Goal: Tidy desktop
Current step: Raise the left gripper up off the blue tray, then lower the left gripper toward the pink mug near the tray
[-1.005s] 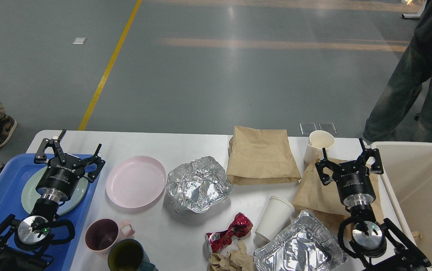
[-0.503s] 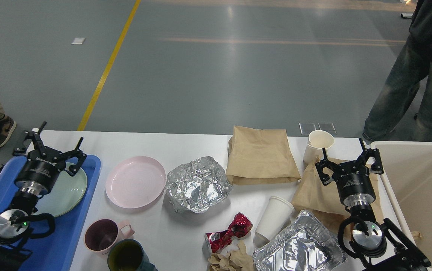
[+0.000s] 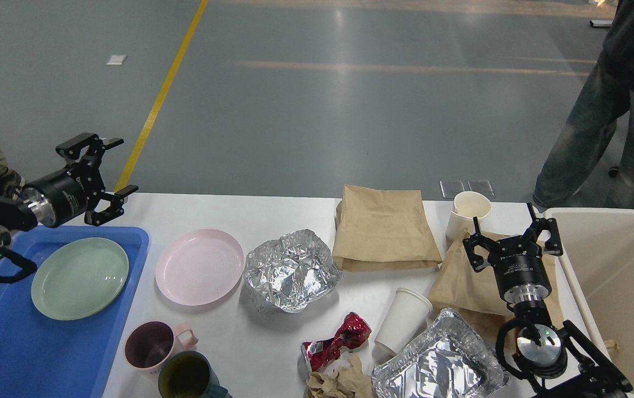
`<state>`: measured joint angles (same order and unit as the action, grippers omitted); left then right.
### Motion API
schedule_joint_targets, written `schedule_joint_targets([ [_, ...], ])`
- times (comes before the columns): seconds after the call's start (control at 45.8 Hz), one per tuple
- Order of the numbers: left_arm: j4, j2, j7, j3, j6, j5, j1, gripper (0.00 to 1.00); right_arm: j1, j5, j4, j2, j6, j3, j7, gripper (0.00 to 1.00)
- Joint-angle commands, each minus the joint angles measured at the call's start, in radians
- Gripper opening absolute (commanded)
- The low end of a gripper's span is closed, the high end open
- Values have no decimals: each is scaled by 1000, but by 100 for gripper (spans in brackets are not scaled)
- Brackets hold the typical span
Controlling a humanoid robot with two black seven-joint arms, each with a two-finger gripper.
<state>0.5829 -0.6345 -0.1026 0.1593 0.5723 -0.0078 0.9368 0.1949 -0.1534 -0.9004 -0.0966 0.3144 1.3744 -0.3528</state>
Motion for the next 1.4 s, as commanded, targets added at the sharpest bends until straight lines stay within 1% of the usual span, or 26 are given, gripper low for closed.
schedule_joint_targets([
  [0.0, -5, -2, -9, -410, 6, 2, 259, 98, 0, 0, 0, 0, 0, 0, 0, 100],
  [0.066, -5, 10, 1, -562, 5, 2, 379, 98, 0, 0, 0, 0, 0, 0, 0, 100],
  [0.175, 0, 99, 1, -756, 6, 0, 537, 98, -2, 0, 0, 0, 0, -2, 0, 100],
  [0.219, 23, 125, -2, -829, 6, 2, 601, 98, 0, 0, 0, 0, 0, 0, 0, 100],
  [0.24, 46, 133, -2, -868, 6, 2, 629, 98, 0, 0, 0, 0, 0, 0, 0, 100],
  [0.262, 120, 159, -8, -961, 1, 0, 696, 98, 0, 0, -2, 0, 0, 0, 0, 100],
  [0.306, 176, 196, -11, -1033, -8, -1, 766, 98, 0, 0, -2, 0, 0, 0, 0, 100],
  [0.459, 382, 326, -14, -1337, 5, -9, 965, 98, 0, 0, 0, 0, 0, 0, 0, 100],
  [0.568, 552, 401, -14, -1429, 8, -17, 1111, 97, 0, 0, 0, 0, 0, -2, 0, 100],
  [0.699, 770, 455, -11, -1515, 15, -20, 1345, 97, -2, 0, 0, 0, 0, 0, 0, 100],
  [0.743, 843, 482, -12, -1529, 40, -26, 1427, 97, 0, 0, 0, 0, 2, 0, 0, 100],
  [0.809, 920, 516, -11, -1538, 109, -35, 1519, 98, 0, 0, 0, 0, 0, 0, 0, 100],
  [0.896, 953, 559, -14, -1558, 187, -60, 1590, 97, 0, 0, 0, 0, 0, 0, 0, 100],
  [0.962, 956, 622, -16, -1592, 221, -101, 1622, 97, 0, 0, 0, 0, 0, 0, 0, 100],
  [1.049, 966, 651, -11, -1639, 225, -150, 1645, 97, -2, 0, 0, 0, 0, 0, 0, 100],
  [1.158, 1028, 657, 0, -1655, 209, -152, 1648, 97, 0, 0, 0, 0, 0, 0, 0, 100],
  [1.202, 1037, 654, -11, -1664, 192, -153, 1646, 97, 0, 0, 0, 0, 0, 0, 0, 100],
  [1.333, 1035, 630, -9, -1682, 198, -153, 1645, 98, 0, 0, 0, 0, 0, 0, 0, 100],
  [1.377, 1039, 621, -17, -1695, 199, -156, 1645, 98, 0, 0, 0, 0, 0, 0, 0, 100],
])
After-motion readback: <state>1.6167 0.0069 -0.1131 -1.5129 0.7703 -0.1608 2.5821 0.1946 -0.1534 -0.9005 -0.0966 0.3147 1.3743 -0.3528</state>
